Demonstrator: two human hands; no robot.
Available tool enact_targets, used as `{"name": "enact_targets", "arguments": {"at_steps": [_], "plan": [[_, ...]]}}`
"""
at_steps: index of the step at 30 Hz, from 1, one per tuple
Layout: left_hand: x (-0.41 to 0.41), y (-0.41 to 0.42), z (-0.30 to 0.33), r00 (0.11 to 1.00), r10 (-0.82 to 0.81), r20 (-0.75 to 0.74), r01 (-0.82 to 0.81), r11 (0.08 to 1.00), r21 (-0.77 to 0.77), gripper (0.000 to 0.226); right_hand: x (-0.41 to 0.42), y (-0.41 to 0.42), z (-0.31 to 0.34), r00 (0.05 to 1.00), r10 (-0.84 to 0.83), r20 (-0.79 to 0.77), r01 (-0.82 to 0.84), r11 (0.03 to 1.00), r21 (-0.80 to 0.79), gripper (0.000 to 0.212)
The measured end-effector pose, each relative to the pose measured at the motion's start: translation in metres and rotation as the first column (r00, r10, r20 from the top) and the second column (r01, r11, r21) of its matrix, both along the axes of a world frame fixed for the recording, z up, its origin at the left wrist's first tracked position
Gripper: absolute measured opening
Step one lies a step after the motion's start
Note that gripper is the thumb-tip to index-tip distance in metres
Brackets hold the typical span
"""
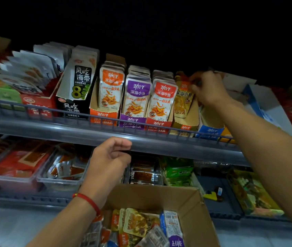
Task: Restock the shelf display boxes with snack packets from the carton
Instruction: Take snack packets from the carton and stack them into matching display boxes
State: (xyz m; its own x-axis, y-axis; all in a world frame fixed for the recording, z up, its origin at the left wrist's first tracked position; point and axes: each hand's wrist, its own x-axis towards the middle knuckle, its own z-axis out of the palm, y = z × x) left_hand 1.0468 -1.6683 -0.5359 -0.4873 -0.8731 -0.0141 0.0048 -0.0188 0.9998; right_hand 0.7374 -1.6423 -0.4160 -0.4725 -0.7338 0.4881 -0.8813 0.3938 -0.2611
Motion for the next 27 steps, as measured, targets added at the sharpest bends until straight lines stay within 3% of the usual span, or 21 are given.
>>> {"name": "enact_targets", "arguments": {"at_steps": [13, 18, 23, 25, 27], "plan": [[0.001, -0.001, -0.005, 0.999, -0.041, 0.032, 0.043, 0.997, -0.059, 0.031, -0.005, 0.003, -0.006, 0.997, -0.002, -0.079, -0.002, 0.999, -0.052, 0.031], [-0.001, 0.003, -0.023, 0.968, -0.144, 0.207, 0.171, 0.978, -0.119, 0.028, 0.017, 0.042, -0.015, 0.974, 0.059, -0.220, -0.094, 0.984, -0.152, 0.021], [-0.006, 0.022, -0.047, 0.827, -0.256, 0.501, 0.397, 0.896, -0.197, 0.026, 0.061, 0.102, -0.060, 0.954, 0.230, -0.192, -0.267, 0.944, -0.193, 0.015], [-0.009, 0.031, -0.060, 0.709, -0.301, 0.638, 0.519, 0.835, -0.183, 0.024, 0.076, 0.122, -0.092, 0.958, 0.268, -0.104, -0.281, 0.949, -0.143, 0.015], [-0.011, 0.040, -0.075, 0.535, -0.310, 0.786, 0.669, 0.724, -0.170, 0.023, 0.088, 0.138, -0.123, 0.952, 0.305, 0.006, -0.304, 0.952, -0.042, 0.016]]}}
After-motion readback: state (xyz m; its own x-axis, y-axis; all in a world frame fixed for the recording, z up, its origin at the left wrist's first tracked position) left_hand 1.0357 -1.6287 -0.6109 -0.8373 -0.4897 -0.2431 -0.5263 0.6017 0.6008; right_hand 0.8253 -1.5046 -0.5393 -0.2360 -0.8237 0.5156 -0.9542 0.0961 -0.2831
